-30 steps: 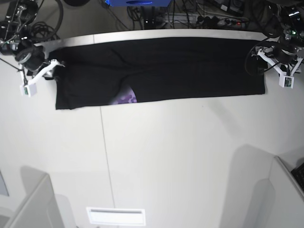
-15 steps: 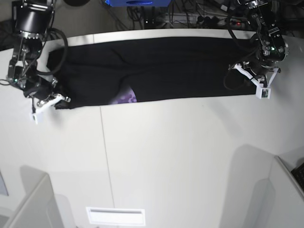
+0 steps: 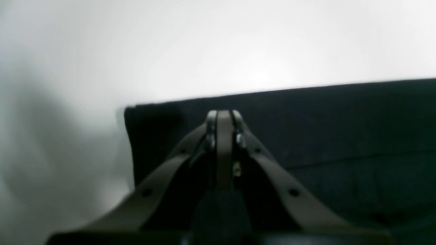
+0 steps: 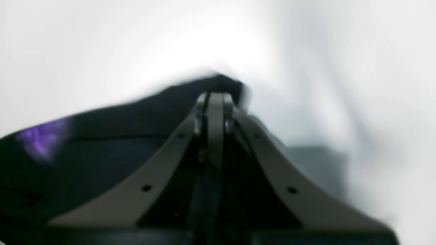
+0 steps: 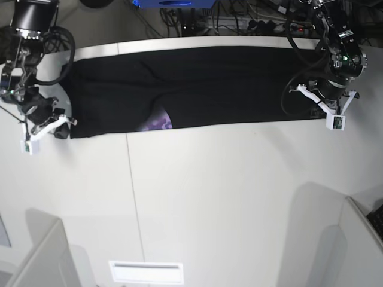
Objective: Fold the T-shirt properly
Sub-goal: 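Lower both grippers onto the folded edge of the shirt strip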
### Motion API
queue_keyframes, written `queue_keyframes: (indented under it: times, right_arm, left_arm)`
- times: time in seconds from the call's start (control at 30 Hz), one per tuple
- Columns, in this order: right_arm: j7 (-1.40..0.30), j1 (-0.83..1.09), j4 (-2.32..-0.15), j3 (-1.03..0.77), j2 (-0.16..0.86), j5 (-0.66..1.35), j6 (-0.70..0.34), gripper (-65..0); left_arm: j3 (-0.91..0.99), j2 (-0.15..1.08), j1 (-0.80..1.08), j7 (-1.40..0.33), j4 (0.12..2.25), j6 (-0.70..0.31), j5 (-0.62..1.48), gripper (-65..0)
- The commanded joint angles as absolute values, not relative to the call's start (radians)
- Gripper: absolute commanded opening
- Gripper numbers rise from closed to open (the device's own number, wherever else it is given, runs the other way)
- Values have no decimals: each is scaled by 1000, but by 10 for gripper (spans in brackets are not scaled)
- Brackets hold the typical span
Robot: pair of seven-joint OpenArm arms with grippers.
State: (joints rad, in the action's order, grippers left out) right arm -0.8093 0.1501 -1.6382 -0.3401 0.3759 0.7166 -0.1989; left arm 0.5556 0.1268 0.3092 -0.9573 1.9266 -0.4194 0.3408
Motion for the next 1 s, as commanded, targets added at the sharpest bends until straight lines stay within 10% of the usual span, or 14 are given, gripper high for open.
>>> queue_keyframes:
  times: [0.0, 0.97]
  right_arm:
    - [-802, 165, -1710, -340, 374, 725, -205, -650]
    - [-857, 257, -1601, -331, 203, 489, -213, -650]
  left_arm:
    - [556, 128, 312, -947, 1945, -420, 341, -650]
    - [555, 96, 337, -940, 1693, -420, 331, -650]
